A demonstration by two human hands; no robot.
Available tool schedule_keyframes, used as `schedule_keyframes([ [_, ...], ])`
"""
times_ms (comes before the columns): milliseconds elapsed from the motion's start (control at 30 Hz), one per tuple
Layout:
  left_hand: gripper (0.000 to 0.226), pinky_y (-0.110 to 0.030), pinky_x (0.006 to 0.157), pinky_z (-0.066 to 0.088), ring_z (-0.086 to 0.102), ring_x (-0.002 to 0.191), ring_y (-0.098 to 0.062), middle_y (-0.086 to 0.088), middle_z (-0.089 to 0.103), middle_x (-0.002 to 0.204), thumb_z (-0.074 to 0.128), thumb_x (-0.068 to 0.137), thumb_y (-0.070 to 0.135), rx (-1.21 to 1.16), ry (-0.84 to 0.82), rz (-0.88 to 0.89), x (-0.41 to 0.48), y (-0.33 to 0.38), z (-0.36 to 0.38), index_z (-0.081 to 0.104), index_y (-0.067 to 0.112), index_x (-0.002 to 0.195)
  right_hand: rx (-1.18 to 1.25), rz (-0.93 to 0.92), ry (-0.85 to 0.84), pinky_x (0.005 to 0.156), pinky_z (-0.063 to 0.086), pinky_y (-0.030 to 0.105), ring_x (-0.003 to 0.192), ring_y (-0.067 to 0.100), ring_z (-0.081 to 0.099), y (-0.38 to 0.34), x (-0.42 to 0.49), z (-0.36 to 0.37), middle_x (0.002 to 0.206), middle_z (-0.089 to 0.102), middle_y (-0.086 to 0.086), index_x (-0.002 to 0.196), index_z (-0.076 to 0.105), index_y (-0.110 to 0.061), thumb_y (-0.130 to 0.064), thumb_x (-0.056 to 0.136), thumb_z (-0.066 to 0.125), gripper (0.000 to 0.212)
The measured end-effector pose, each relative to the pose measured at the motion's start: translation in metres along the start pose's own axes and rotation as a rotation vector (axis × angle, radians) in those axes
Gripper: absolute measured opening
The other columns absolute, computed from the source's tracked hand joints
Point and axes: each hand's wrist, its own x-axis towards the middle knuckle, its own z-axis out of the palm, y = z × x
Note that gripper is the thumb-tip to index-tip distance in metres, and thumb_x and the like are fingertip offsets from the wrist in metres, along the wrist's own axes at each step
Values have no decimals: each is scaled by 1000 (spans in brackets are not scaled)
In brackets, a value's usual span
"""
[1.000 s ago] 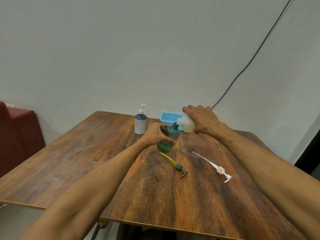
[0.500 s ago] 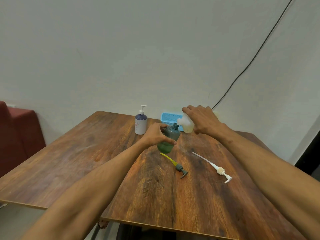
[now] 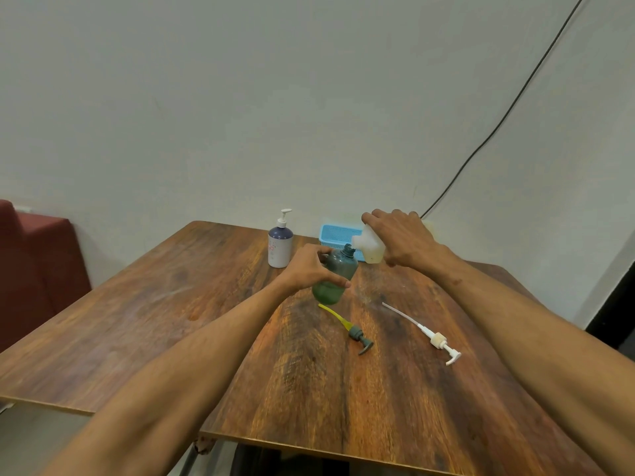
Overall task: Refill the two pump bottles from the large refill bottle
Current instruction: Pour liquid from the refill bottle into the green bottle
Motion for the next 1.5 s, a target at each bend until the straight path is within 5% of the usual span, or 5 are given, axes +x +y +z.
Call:
schedule_keyframes([
  [500,74,-29,84,58,62,101,-11,3,70,112,95,58,38,-17,-5,-17,-2,-2,1,67,16,124,22,11,-6,80,41,44,86,21,42,-1,-2,3,111,56,2,124,44,-20,-17,71,83,66],
  [700,74,-28,84,59,63,101,-12,4,71,111,95,57,38,-48,-5,-27,-1,-4,2,69,16,123,56,25,-8,88,46,49,98,26,56,-3,-4,6,115,57,3,129,43,-22,-21,71,84,71],
  [1167,75,-33,85,60,64,101,-10,6,71,110,95,57,39,-56,-8,-28,0,-3,4,69,17,123,36,29,-9,87,45,48,101,28,56,-2,-8,2,118,57,4,132,42,-21,-20,72,84,73],
  [1500,71,-23,80,57,62,102,-11,6,70,112,95,58,38,-43,-14,-12,-1,0,1,69,17,122,22,17,1,87,47,50,99,29,56,-2,-8,-2,112,55,3,128,43,-21,-17,74,80,65],
])
